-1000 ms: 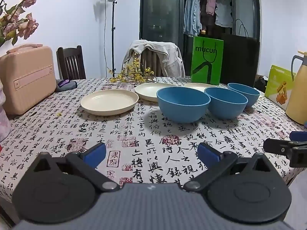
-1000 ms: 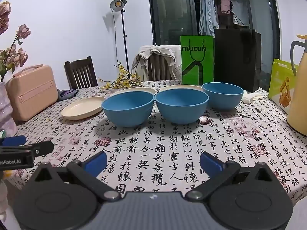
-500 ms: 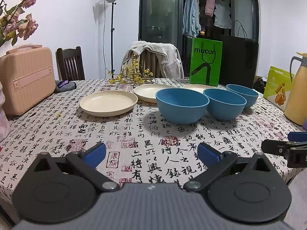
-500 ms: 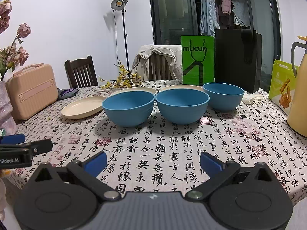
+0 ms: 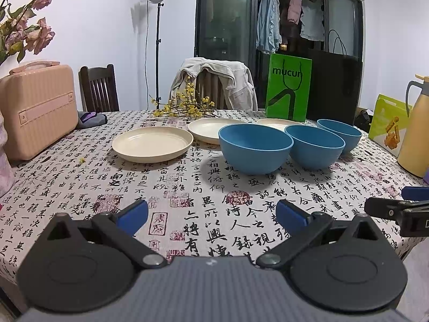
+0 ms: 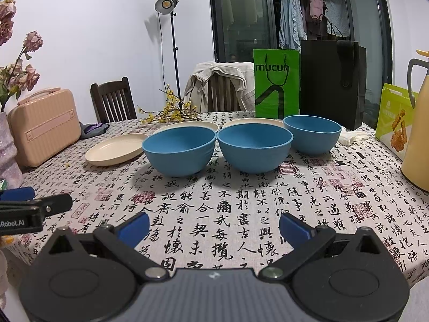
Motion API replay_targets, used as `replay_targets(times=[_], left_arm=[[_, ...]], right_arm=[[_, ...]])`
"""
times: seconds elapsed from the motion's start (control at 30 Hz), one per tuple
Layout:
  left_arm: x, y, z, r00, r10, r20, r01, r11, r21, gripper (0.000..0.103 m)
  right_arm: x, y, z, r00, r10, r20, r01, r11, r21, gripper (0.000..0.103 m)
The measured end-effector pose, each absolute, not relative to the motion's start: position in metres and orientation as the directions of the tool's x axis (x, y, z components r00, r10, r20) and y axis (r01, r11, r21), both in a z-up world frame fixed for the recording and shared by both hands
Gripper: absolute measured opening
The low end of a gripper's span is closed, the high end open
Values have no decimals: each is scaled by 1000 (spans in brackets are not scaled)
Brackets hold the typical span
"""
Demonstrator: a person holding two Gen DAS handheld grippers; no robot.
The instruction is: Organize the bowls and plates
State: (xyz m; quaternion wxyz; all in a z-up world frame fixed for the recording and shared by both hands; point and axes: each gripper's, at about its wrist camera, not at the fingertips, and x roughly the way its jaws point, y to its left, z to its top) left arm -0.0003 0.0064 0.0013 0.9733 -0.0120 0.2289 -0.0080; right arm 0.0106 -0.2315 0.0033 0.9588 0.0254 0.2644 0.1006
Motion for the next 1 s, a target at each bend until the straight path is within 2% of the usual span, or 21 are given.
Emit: replay_targets(times=[1.0], left_arm=[[0, 5, 4, 899, -22, -437, 10, 999, -30, 103]], right_arm=[[12, -228, 9, 844, 204, -496, -180, 979, 96, 103]])
